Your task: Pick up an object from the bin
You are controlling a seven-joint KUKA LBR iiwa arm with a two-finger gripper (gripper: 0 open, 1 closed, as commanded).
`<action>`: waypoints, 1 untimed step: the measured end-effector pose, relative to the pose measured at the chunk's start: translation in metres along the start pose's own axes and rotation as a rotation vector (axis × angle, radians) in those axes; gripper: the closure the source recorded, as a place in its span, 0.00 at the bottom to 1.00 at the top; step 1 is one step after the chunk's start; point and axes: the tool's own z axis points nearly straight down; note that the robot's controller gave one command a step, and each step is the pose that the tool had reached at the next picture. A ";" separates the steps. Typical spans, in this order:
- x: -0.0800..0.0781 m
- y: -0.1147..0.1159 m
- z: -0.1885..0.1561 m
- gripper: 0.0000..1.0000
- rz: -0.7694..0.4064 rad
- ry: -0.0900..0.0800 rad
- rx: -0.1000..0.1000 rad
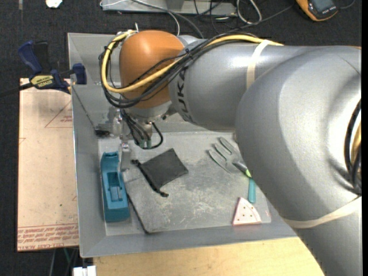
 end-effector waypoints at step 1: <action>-0.002 -0.001 -0.006 0.00 0.004 -0.007 -0.002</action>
Offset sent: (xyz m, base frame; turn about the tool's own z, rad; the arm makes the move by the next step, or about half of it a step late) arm -0.0296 -0.0675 -0.0583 -0.1993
